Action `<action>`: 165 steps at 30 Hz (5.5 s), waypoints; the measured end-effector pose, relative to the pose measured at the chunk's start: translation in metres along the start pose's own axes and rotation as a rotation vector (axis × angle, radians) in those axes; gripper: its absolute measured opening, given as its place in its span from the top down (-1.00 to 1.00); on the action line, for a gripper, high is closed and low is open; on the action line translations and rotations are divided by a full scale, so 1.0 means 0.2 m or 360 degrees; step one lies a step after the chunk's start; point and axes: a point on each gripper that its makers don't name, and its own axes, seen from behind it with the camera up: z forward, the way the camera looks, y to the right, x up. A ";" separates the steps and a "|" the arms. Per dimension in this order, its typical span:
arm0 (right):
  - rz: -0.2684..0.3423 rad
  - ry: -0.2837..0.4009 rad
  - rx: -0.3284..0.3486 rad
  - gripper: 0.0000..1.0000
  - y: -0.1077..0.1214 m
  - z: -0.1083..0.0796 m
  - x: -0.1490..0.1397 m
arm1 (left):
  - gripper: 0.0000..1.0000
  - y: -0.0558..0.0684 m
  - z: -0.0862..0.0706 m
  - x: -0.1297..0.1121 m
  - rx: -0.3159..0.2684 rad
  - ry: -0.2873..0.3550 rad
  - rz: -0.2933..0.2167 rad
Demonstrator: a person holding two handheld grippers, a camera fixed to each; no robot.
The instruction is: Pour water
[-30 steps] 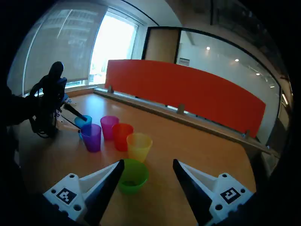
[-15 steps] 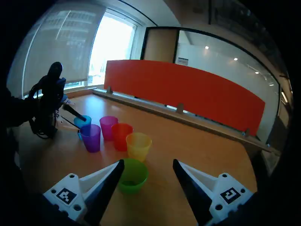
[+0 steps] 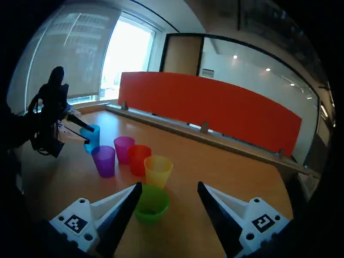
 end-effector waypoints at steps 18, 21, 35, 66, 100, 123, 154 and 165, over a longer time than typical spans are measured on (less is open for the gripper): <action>-0.0009 0.0025 0.0013 -1.00 -0.04 0.00 0.01 | -0.70 0.01 -0.28 0.34 0.0083 0.0283 -0.0041; 0.0002 0.0027 0.0013 -1.00 -0.03 0.00 0.01 | -0.71 0.00 -0.31 0.39 0.0096 0.0330 -0.0054; 0.0032 0.0006 0.0015 -1.00 -0.02 -0.01 -0.05 | -0.71 0.02 -0.40 0.53 0.0123 0.0490 -0.0121; -0.0002 -0.0161 0.0143 -1.00 -0.14 0.02 -0.25 | -0.71 0.04 -0.43 0.49 0.0134 0.0460 -0.0085; 0.0028 -0.0258 0.0217 -1.00 -0.19 0.19 -0.34 | -0.71 0.02 -0.43 0.43 0.0138 0.0435 -0.0078; 0.0040 -0.0292 0.0249 -0.85 -0.22 0.22 -0.35 | -0.71 0.00 -0.43 0.42 0.0143 0.0430 -0.0086; -0.0016 0.0148 0.0239 -0.85 -0.43 0.09 0.12 | -0.71 0.09 -0.58 0.36 0.0183 0.0442 -0.0086; 0.0027 0.0284 0.0254 -0.85 -0.52 0.07 0.23 | -0.71 0.13 -0.62 0.33 0.0180 0.0455 -0.0112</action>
